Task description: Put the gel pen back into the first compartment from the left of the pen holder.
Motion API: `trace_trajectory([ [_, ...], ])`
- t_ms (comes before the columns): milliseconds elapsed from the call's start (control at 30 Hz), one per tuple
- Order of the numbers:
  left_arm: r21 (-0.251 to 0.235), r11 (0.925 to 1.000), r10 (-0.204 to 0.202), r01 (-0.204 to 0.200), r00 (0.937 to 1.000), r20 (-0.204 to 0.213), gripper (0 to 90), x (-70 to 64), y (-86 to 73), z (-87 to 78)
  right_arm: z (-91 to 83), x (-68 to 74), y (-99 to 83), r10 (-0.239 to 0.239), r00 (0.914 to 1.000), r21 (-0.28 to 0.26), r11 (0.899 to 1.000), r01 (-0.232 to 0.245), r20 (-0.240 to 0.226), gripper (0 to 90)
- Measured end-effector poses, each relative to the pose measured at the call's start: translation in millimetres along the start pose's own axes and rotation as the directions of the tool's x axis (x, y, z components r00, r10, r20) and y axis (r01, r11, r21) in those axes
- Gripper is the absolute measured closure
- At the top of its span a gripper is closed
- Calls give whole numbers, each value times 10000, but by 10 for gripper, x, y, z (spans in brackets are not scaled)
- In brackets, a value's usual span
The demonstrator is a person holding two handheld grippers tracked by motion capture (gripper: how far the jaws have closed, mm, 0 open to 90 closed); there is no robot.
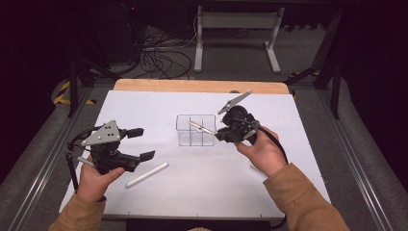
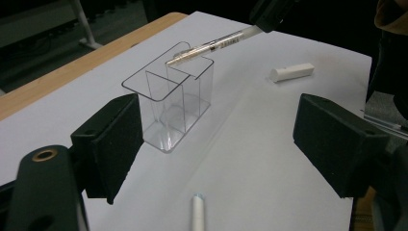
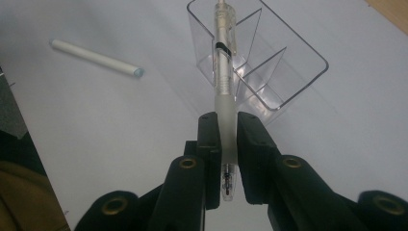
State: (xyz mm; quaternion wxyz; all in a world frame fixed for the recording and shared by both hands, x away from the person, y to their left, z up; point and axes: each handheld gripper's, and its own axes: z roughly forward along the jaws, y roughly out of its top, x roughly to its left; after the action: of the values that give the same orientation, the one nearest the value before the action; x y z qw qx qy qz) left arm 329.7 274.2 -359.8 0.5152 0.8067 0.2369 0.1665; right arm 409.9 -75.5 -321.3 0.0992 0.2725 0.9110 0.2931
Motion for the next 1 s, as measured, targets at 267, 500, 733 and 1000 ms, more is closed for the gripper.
trace_trajectory([
  [267,-26,10000,0,0,10000,7,183,0,1,-4,83,-11,164,54,10000,323,9995,-55,38,805],
  [500,-11,10000,-4,4,10000,6,183,4,-1,-7,165,-27,294,136,9999,752,9971,-141,71,805],
  [733,5,10000,2,-2,10000,5,183,3,-2,-4,282,-42,385,236,9995,1141,9931,-259,218,805],
  [1000,37,10000,2,-2,10000,46,183,13,-6,-2,357,-36,485,506,9984,1249,9907,-535,262,802],
])
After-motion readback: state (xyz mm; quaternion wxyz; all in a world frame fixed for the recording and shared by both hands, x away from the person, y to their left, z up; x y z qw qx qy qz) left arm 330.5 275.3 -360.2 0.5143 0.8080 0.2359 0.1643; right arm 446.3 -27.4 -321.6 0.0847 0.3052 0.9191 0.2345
